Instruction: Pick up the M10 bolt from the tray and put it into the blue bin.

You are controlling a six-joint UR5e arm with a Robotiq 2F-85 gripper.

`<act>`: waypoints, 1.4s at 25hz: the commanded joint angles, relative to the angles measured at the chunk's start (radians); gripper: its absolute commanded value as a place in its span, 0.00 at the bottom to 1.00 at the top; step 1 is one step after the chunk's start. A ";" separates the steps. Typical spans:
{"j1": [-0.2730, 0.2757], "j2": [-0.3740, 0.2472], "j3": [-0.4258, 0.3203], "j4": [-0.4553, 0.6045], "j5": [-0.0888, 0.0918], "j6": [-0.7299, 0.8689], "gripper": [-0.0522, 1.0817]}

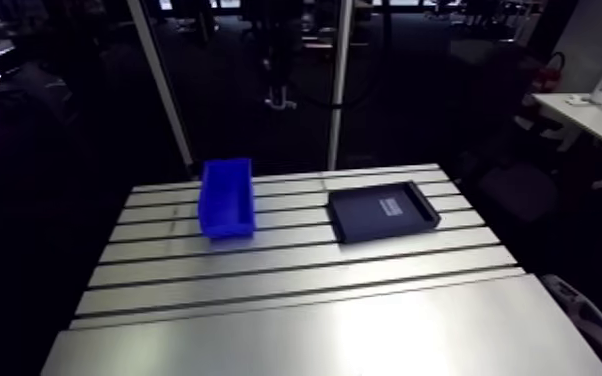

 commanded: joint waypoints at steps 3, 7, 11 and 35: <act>0.100 0.062 -0.043 -0.001 0.006 -0.155 0.98; 0.130 0.097 -0.052 -0.007 0.000 -0.154 0.98; 0.161 0.137 -0.064 -0.027 -0.009 -0.143 0.98; 0.198 0.251 0.033 -0.179 -0.058 -0.088 0.98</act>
